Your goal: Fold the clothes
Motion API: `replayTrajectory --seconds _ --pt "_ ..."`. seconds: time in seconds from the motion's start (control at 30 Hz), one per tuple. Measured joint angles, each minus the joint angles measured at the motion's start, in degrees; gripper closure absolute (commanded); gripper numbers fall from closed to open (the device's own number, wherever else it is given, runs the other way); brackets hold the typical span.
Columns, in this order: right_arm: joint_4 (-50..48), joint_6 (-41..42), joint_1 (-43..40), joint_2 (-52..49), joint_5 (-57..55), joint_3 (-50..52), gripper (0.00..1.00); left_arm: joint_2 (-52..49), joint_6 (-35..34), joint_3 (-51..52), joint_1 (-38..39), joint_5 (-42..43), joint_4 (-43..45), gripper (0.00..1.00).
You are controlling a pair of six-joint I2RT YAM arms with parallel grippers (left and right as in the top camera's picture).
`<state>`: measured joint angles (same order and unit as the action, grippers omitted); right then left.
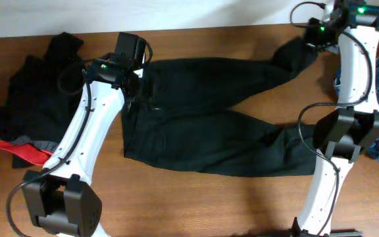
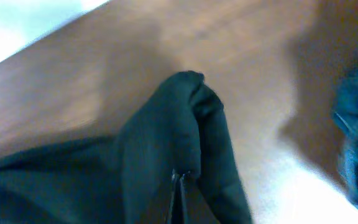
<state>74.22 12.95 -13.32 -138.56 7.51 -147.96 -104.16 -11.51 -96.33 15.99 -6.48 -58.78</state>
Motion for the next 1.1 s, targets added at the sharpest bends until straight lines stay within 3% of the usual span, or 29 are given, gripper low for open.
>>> replayTrajectory --seconds 0.13,0.17,0.2,0.23,0.27,0.33,0.43,0.6,0.7,0.73,0.8,0.87,1.0,1.1 --pt "2.1 2.2 -1.3 0.0 -3.7 4.9 0.96 0.0 0.0 0.0 0.0 0.0 0.9 0.22" --pt "2.0 2.4 -1.6 0.0 -4.2 6.8 0.91 0.0 0.0 0.0 0.0 0.0 1.0 0.22" --pt "1.7 2.7 -1.8 0.0 -4.8 9.3 0.55 0.0 0.0 0.0 0.0 0.0 1.1 0.22" --pt "1.1 2.8 -2.0 0.0 -5.1 11.2 0.41 0.0 0.0 0.0 0.0 0.0 1.1 0.22" --pt "0.6 3.3 -2.1 -0.1 -5.4 13.3 0.19 0.0 0.0 0.0 0.0 0.0 1.2 0.22" --pt "-2.4 3.5 -2.5 -0.3 -6.0 20.2 0.16 0.0 0.0 0.0 0.0 0.0 1.2 0.22" --pt "-4.4 3.5 -2.6 -0.8 -6.0 24.3 0.16 0.0 0.0 0.0 0.0 0.0 1.2 0.22" --pt "-6.4 2.4 -2.6 -1.0 -2.8 22.6 0.19 0.0 0.0 0.0 0.0 0.0 1.2 0.23" --pt "-6.9 0.3 -2.6 -1.0 0.4 17.6 0.39 -0.4 0.2 0.0 0.0 0.0 1.6 0.35" --pt "-7.3 -0.3 -2.6 -1.0 1.0 16.2 0.55 -0.7 0.2 0.0 0.0 0.0 1.7 0.47" --pt "-8.0 -2.3 -2.4 -1.0 2.7 12.7 0.82 -2.4 0.4 0.0 0.0 0.0 2.1 0.62" --pt "-8.3 -3.7 -2.3 -1.0 3.6 11.6 0.96 -4.7 0.4 0.0 0.0 0.0 2.7 0.77" --pt "-8.0 -5.5 -1.6 -1.0 4.5 11.6 0.96 -10.4 0.9 0.0 0.0 0.8 4.9 0.95" --pt "-7.6 -6.9 -0.7 -1.0 4.5 11.7 0.96 -14.5 1.1 0.0 0.0 1.3 8.0 0.97"
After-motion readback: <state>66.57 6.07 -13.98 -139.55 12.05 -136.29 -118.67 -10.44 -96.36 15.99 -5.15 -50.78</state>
